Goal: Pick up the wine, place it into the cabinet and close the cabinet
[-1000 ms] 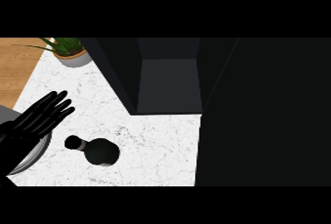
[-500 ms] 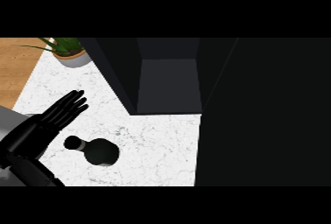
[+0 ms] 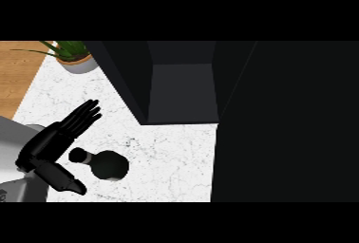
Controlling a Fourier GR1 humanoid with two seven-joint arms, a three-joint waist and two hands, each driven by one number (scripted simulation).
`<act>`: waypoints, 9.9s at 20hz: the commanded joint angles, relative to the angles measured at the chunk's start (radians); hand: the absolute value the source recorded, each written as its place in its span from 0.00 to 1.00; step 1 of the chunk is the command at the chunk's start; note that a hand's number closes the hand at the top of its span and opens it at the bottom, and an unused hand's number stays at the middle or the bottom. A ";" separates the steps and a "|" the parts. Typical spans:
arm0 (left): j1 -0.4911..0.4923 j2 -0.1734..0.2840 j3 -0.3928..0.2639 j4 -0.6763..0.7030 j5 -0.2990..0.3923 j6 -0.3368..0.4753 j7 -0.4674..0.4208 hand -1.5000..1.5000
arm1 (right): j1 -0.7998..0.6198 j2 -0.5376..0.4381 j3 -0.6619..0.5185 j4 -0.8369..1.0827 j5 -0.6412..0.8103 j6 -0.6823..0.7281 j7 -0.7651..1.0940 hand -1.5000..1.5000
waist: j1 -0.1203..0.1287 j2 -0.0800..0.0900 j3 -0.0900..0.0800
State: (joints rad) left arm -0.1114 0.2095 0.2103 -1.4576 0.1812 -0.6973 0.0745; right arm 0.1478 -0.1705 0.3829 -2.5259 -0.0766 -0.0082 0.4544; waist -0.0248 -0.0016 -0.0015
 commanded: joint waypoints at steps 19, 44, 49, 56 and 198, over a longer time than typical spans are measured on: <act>-0.039 0.005 -0.088 0.462 -0.300 0.006 -0.456 0.00 | 0.098 -0.053 -0.075 -0.254 -0.097 0.021 0.051 0.00 | 0.001 -0.001 0.001; -0.196 -0.032 -0.009 0.853 -0.159 -0.070 -0.521 0.00 | 0.080 -0.039 -0.038 -0.250 -0.072 0.005 0.077 0.00 | 0.003 0.000 0.000; -0.157 -0.101 -0.054 0.763 -0.167 -0.020 -0.532 1.00 | 0.057 -0.019 0.000 -0.249 -0.025 -0.021 0.107 0.00 | 0.013 -0.004 0.000; -0.145 -0.104 -0.086 0.722 -0.187 0.017 -0.555 1.00 | 0.102 -0.073 -0.128 -0.249 -0.147 0.036 0.067 0.00 | 0.009 -0.003 0.003; -0.949 -0.169 -0.471 1.184 0.484 1.174 -0.754 0.00 | 0.146 0.075 -0.157 -0.113 -0.148 0.199 -0.043 0.00 | 0.017 0.001 0.001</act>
State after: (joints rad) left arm -1.1174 0.0160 -0.2796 -0.2192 0.6593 0.5343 -0.6331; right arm 0.2886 -0.0874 0.2721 -2.5047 -0.1205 0.2073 0.3508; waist -0.0339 0.0041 0.0008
